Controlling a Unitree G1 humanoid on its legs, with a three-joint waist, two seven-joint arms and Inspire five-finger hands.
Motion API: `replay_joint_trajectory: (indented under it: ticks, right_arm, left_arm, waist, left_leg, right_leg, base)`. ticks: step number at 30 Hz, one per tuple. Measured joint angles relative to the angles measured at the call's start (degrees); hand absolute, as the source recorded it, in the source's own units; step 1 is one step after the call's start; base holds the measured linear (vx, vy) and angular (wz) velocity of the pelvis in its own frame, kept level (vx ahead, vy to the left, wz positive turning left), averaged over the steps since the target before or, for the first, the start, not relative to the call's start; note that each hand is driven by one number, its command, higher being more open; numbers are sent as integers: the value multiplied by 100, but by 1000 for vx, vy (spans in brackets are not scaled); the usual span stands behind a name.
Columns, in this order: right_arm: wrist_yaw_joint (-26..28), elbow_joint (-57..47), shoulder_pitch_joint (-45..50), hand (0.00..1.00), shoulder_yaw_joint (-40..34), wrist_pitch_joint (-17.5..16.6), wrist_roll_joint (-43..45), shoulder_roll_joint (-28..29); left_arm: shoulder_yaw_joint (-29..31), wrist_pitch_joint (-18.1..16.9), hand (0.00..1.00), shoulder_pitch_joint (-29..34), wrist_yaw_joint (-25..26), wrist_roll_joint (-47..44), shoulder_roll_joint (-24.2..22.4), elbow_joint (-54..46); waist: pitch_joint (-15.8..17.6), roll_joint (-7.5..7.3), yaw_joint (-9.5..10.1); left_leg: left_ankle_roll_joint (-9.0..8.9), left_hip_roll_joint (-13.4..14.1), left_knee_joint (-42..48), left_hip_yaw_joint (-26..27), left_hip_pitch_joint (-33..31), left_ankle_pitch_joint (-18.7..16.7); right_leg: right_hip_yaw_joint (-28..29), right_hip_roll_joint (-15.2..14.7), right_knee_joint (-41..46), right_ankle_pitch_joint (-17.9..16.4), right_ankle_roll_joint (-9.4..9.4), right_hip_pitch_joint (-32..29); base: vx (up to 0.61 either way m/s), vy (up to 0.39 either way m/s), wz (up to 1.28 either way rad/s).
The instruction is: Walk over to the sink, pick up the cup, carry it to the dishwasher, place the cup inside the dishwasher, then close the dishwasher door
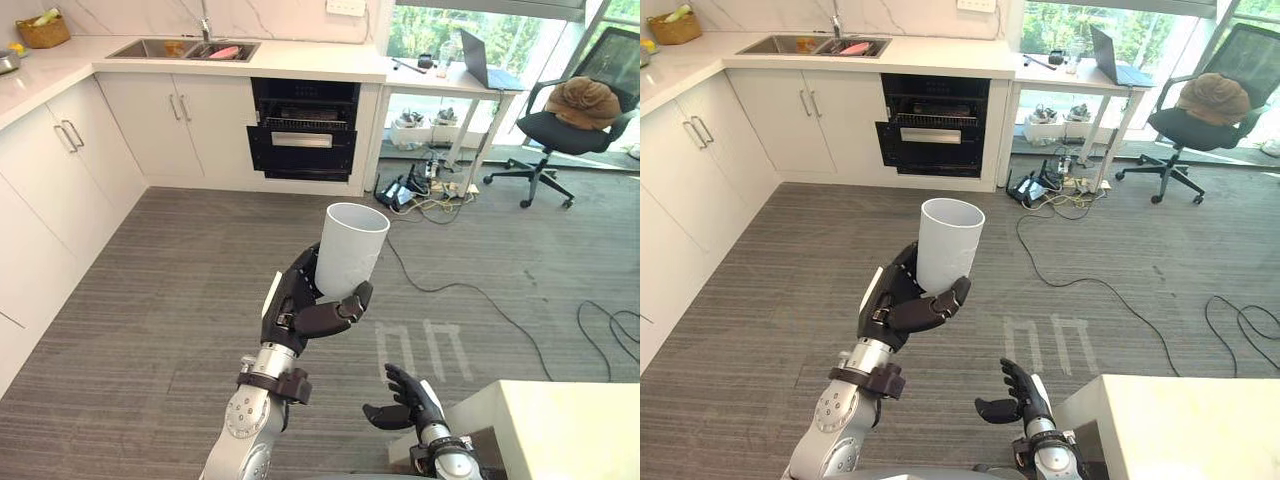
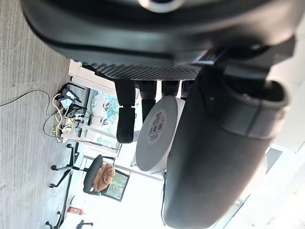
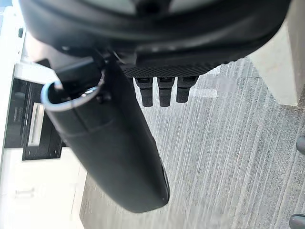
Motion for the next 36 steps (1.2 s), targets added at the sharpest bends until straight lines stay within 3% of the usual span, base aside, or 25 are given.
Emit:
replay_joint_trajectory:
  ticks: [3, 8, 16, 20, 22, 23, 25, 30, 33, 35, 36]
  right_arm:
    - [-110, 34, 45, 90, -29, 77, 52, -13]
    - [-269, 27, 7, 90, -129, 97, 54, 14]
    - [-511, -84, -137, 90, -527, 99, 53, 90]
    - [-597, -119, -341, 90, -533, 98, 54, 72]
    - [-612, -119, -442, 90, -537, 98, 54, 75]
    - [-628, -133, -505, 90, -553, 98, 54, 55]
    - [-657, -138, -571, 90, -637, 98, 54, 7]
    - [-706, -137, -802, 90, -698, 104, 52, 5]
    - [-696, -123, -870, 90, -687, 124, 40, 72]
    - [-670, -113, -893, 90, -684, 157, 1, 72]
    - [-642, -102, -895, 90, -680, 210, -6, 119]
  left_arm:
    - [24, 5, 30, -30, 2, 1, -31, 243]
    - [58, 204, 30, -67, 174, 3, -111, 646]
    - [52, 230, 30, -94, 294, 5, -137, 588]
    - [115, 229, 30, -120, 303, -2, -170, 559]
    - [215, 230, 30, -117, 304, -10, -215, 528]
    - [272, 229, 30, -118, 304, -33, -251, 468]
    - [320, 225, 30, -133, 298, -33, -293, 382]
    - [496, 214, 30, -89, 303, -105, -290, 378]
    - [417, 218, 30, 65, 286, -102, -301, 351]
    - [299, 220, 30, 141, 280, -99, -309, 310]
    - [228, 234, 30, 145, 260, -97, -239, 190]
  waist:
    - [-36, 38, -153]
    - [-36, 81, -134]
    - [2, 156, 4]
    - [177, 306, 217]
    - [210, 350, 221]
    - [238, 370, 204]
    - [310, 379, 202]
    - [328, 351, 360]
    - [394, 226, 339]
    - [399, 205, 292]
    - [441, 105, 205]
  left_leg:
    - [-6, 7, 1, -33, -77, 8]
    - [-14, 8, 49, -159, -233, 12]
    - [-23, -116, 236, -759, -420, 4]
    - [-120, -119, 1142, -1039, -943, -420]
    - [-101, 100, 1331, -590, -1116, -544]
    - [-124, 311, 1454, -97, -1218, -554]
    - [-116, 494, 1533, 400, -1250, -444]
    - [86, 100, 1474, 394, -1263, -476]
    - [282, -188, 1833, 430, -1140, -992]
    - [343, -345, 1953, 411, -1035, -1130]
    - [432, -495, 1941, 283, -871, -1225]
  right_leg:
    - [-55, 12, -308, 155, -4, 60]
    - [-201, 5, -446, 193, -12, 63]
    - [-809, -154, 26, -206, 8, 58]
    - [-1269, -214, 299, -399, 3, 63]
    - [-1560, -277, 370, -471, 16, 81]
    - [-1757, -335, 436, -543, 46, 88]
    - [-2024, -508, 700, -744, 149, 87]
    - [-2148, -1049, 1322, -1152, 437, -111]
    - [-2063, -1562, 2122, -1575, 723, -152]
    - [-1655, -1853, 3231, -1552, 714, -571]
    - [-1226, -1986, 4073, -1306, 551, -889]
  base:
    - [33, -2, 1]
    - [30, -3, 16]
    - [-11, -5, 43]
    - [-59, 9, 59]
    - [-36, 20, 74]
    - [15, 22, 81]
    - [53, 83, 85]
    - [85, 139, 30]
    - [163, 152, 6]
    - [257, 182, 17]
    - [213, 139, 38]
